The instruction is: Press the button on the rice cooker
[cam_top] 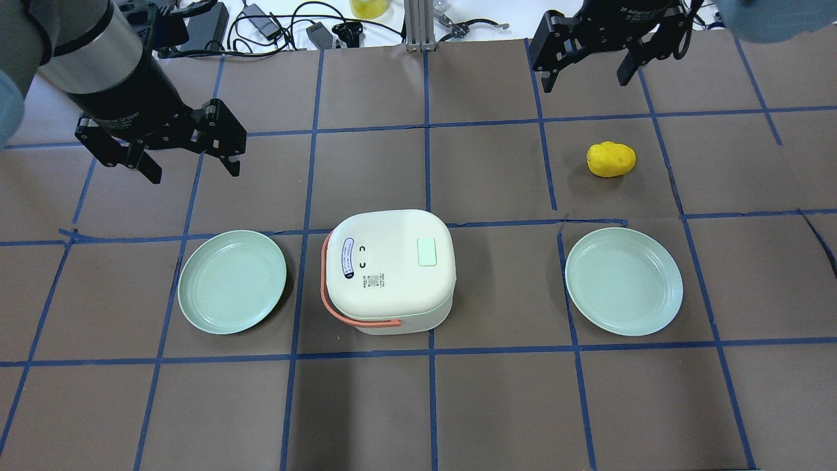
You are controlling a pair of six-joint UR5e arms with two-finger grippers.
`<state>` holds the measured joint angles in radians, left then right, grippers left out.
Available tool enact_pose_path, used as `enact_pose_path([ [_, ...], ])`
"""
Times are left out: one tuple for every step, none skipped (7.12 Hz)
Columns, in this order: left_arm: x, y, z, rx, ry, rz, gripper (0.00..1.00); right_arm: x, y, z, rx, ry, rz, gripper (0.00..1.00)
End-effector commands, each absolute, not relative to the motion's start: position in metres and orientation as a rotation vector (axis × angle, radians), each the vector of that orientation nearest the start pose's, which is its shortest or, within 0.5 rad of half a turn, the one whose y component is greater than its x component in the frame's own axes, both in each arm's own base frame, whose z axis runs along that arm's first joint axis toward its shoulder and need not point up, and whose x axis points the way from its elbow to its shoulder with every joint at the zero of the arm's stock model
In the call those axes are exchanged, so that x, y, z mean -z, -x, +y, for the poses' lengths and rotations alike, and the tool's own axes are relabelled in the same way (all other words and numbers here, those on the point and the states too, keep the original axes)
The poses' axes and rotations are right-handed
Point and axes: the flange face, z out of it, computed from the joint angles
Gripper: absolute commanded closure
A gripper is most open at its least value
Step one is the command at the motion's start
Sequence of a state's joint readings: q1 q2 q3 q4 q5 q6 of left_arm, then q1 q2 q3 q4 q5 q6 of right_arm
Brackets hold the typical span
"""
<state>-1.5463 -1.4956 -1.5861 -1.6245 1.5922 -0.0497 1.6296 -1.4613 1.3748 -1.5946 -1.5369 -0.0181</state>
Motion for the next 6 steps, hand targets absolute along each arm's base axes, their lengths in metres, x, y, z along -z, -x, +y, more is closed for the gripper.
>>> enact_pose_path([
  [-0.5108, 0.1198, -0.463, 0.01, 0.117, 3.118, 0.0, -0.5316, -0.1649, -0.5379, 0.178, 0.118, 3.132, 0.0],
  [-0.5108, 0.1198, -0.463, 0.01, 0.115, 3.118, 0.0, -0.5333, -0.1647, -0.5368, 0.183, 0.118, 3.133, 0.0],
  [-0.5108, 0.1198, -0.463, 0.01, 0.115, 3.118, 0.0, -0.5325, -0.1665, -0.5362, 0.18, 0.12, 3.131, 0.0],
  [-0.5108, 0.1198, -0.463, 0.01, 0.117, 3.118, 0.0, -0.5325, -0.166, -0.5364, 0.18, 0.108, 3.129, 0.0],
  [-0.5108, 0.1198, -0.463, 0.01, 0.117, 3.118, 0.0, -0.5325, -0.1661, -0.5364, 0.18, 0.108, 3.127, 0.0],
  [-0.5108, 0.1198, -0.463, 0.01, 0.115, 3.118, 0.0, -0.5325, -0.1679, -0.5359, 0.18, 0.108, 3.125, 0.0],
])
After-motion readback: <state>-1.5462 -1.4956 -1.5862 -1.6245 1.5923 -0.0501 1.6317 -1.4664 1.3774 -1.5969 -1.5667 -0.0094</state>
